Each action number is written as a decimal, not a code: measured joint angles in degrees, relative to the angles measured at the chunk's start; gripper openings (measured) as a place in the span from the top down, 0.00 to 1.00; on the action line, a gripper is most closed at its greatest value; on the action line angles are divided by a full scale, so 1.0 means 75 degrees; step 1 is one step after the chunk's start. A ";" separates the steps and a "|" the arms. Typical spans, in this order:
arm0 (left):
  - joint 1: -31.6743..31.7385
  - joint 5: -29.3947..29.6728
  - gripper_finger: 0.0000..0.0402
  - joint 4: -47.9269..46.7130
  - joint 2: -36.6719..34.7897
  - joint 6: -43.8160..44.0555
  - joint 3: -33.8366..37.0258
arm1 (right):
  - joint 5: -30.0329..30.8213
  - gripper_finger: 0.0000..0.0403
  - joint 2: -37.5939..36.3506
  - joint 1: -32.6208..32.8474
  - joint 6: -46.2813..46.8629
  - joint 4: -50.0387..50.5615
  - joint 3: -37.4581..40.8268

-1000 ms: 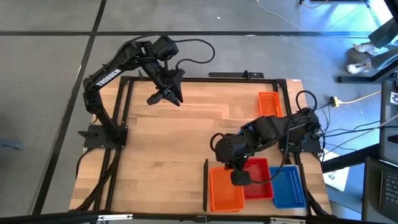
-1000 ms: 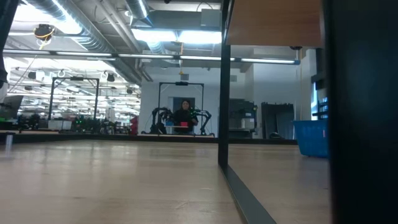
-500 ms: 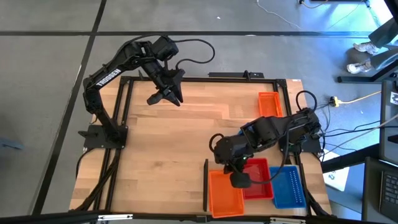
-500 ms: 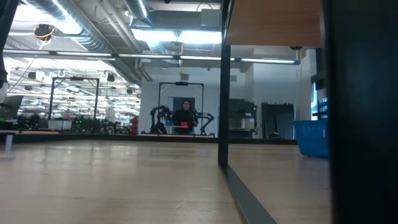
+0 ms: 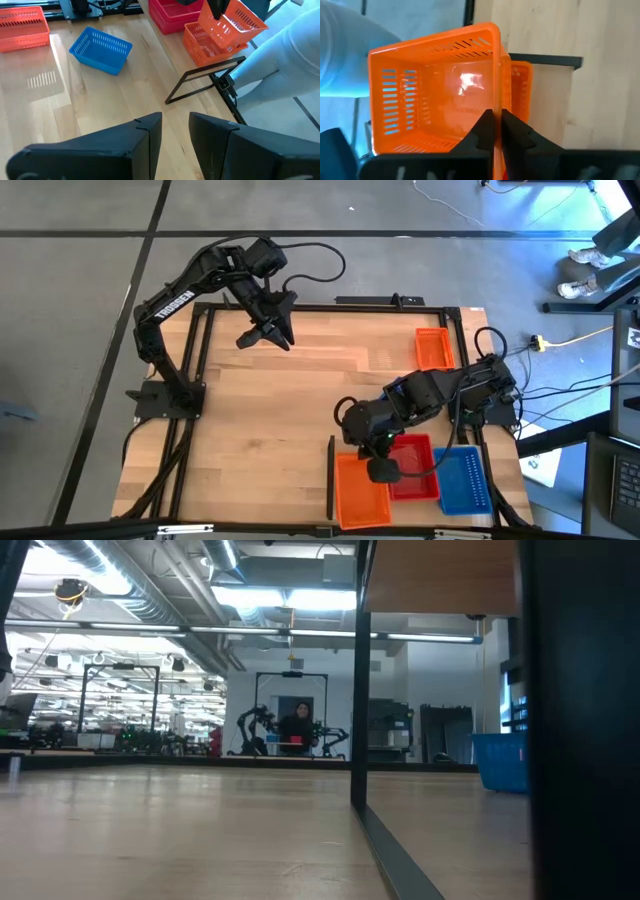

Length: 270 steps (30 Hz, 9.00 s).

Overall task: Stack baskets on shelf by color
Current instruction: Stack the left orange basket on top of the orange basket on the shelf

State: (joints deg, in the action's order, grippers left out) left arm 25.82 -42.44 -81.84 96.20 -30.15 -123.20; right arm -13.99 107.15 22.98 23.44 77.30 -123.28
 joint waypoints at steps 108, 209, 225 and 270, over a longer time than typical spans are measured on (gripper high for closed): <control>0.0003 -0.0003 0.78 -0.0003 0.0000 0.0003 0.0000 | -0.0682 0.81 0.0012 -0.0394 -0.0536 -0.0854 0.1058; 0.0003 -0.0009 0.78 -0.0003 0.0000 0.0006 0.0000 | 0.0908 0.99 0.0006 -0.0551 -0.1150 -0.0096 0.0737; 0.0000 -0.0009 0.78 -0.0003 0.0000 0.0003 -0.0002 | 0.0609 0.90 0.0006 -0.0558 -0.0938 -0.0102 0.0740; 0.0002 -0.0006 0.78 -0.0001 0.0000 0.0000 0.0000 | -0.0691 0.90 0.0006 -0.1242 -0.0971 -0.0266 0.0740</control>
State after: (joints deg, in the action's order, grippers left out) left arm 25.84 -42.48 -81.85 96.20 -30.15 -123.20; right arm -19.18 107.20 13.67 16.16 75.30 -117.73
